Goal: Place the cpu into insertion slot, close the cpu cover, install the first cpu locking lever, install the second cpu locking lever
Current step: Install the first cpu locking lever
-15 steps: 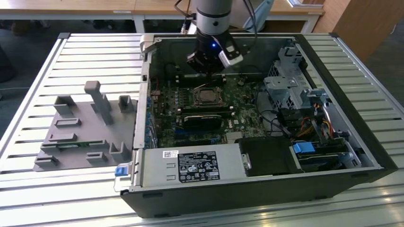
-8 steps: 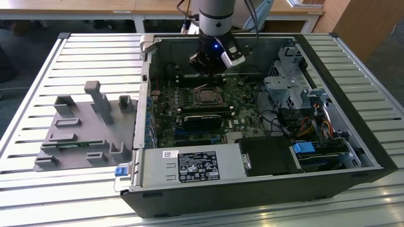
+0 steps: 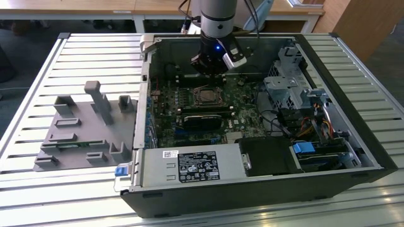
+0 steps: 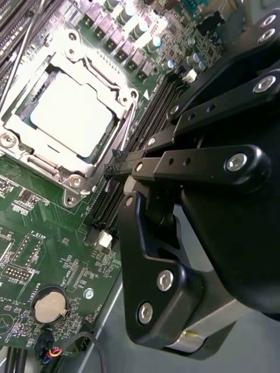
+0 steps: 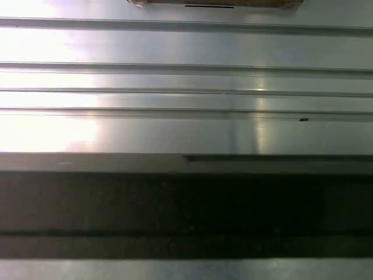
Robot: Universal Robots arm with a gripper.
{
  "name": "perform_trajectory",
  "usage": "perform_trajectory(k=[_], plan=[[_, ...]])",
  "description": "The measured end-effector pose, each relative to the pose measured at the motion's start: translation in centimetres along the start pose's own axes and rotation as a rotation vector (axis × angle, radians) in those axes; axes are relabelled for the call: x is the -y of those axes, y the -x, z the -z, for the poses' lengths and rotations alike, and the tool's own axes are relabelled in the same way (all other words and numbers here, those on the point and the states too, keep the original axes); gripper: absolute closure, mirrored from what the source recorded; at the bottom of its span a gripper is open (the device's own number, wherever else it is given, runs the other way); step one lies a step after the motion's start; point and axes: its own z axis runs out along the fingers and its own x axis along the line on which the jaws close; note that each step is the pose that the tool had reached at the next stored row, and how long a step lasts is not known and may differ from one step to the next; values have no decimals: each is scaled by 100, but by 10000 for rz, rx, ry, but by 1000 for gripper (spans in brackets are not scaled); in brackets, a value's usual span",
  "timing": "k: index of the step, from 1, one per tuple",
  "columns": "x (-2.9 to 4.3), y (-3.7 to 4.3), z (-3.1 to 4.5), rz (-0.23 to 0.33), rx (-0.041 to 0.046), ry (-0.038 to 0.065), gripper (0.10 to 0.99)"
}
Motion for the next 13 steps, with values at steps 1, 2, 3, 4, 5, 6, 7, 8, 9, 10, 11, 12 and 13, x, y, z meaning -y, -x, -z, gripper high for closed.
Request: perform_trajectory(k=[1,2,3,4,5,6,7,8,9,10,11,12,13], plan=[[-1,3,-8,0,0,-1,969],[-1,4,-15,0,0,0,969],[-1,4,-23,-1,0,-1,969],[0,4,-31,-1,0,-1,969],[0,5,-40,0,0,-1,969],[0,5,-48,0,-1,-2,969],[1,5,-57,0,0,-8,969],[1,5,-64,0,-1,-16,969],[0,6,-77,2,-1,-35,969],[0,6,-82,2,-1,-45,969],[0,6,-87,2,-1,-55,969],[-1,6,-93,2,-1,-66,969],[-1,7,-98,3,-1,-81,969]])
